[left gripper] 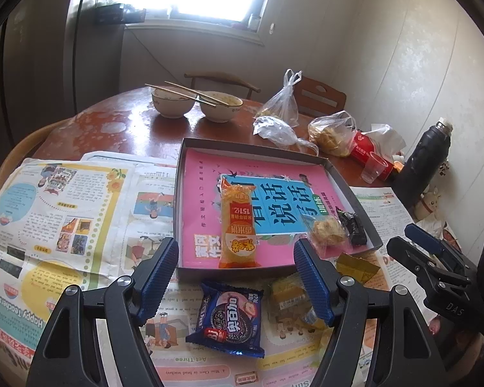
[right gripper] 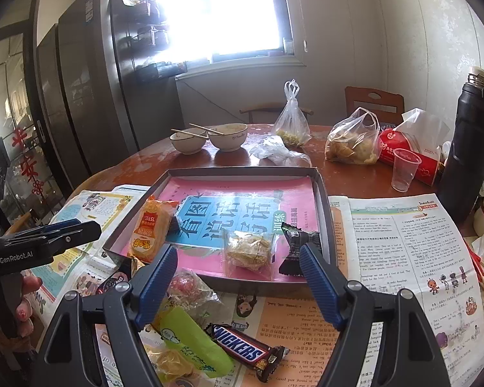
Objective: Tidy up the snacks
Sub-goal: 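Pull both grippers back from the tray toward the snacks on the newspaper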
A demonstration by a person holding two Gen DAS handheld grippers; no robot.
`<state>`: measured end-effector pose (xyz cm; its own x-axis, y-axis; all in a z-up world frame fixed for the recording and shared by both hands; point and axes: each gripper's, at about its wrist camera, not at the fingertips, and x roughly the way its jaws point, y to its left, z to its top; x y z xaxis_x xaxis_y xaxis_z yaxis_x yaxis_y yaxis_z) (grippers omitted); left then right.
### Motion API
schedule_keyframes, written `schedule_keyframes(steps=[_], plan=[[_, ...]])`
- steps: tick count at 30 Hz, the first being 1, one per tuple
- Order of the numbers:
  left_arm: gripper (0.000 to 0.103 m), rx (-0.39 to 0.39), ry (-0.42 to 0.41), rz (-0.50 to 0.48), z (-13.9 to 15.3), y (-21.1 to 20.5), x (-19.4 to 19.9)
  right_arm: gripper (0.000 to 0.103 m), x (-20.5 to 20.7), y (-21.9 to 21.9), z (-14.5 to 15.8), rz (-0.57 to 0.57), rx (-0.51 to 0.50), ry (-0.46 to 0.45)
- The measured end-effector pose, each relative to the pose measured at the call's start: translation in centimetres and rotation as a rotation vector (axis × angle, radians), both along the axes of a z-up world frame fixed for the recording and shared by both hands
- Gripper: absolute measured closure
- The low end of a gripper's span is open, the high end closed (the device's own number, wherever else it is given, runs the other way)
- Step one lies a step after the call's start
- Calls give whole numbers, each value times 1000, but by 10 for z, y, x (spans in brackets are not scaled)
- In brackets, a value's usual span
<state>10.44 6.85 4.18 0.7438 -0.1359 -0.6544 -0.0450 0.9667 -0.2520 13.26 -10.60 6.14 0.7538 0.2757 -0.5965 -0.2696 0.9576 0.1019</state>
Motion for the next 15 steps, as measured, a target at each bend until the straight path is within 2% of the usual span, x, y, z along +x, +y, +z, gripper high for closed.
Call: schedule_keyframes(steps=[15], plan=[[28,3,9,-44,0,-9,-9,25,-14,-1,-1,15,-14,-2]])
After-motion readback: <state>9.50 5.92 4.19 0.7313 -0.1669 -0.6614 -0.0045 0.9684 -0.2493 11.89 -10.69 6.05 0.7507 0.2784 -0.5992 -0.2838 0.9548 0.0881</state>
